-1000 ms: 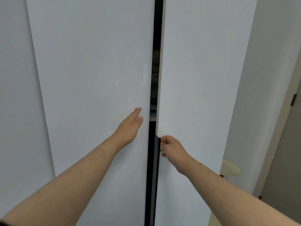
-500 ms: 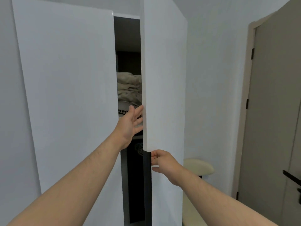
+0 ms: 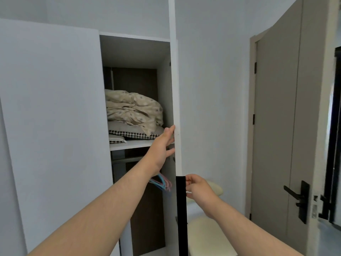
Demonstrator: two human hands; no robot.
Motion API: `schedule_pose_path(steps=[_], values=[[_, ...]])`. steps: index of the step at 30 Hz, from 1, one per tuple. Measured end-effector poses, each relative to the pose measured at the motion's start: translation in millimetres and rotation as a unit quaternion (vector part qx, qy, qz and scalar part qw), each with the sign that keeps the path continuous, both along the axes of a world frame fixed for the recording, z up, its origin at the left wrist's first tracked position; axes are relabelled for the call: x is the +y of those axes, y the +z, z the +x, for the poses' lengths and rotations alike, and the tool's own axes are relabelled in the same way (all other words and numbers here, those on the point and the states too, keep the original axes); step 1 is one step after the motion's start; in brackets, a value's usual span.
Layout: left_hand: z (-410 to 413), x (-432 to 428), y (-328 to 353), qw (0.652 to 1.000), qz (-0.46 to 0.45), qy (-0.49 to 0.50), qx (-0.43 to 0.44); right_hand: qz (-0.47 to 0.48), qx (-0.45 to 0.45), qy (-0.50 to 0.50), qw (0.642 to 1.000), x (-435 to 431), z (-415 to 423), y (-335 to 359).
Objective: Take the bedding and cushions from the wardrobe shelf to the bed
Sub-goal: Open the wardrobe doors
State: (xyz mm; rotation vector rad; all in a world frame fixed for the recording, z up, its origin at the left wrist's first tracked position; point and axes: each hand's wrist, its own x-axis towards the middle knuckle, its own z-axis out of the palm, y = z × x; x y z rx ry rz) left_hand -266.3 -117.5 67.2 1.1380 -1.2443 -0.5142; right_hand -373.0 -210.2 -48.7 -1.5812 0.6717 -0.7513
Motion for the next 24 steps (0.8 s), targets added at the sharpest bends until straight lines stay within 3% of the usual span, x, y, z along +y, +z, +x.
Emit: schedule_pose_path(steps=[11, 18, 24], values=[[-89, -64, -4, 0.998, 0.051, -0.046, 0.004, -0.024, 0.008, -0.096, 0.995, -62, -74, -9], [-98, -79, -8, 0.997, 0.055, -0.045, 0.02, -0.038, 0.028, -0.105, 0.993, -75, -83, -10], [-83, -78, -6, 0.998, 0.056, -0.03, -0.02, -0.085, 0.075, -0.106, 0.988, -71, -86, -4]])
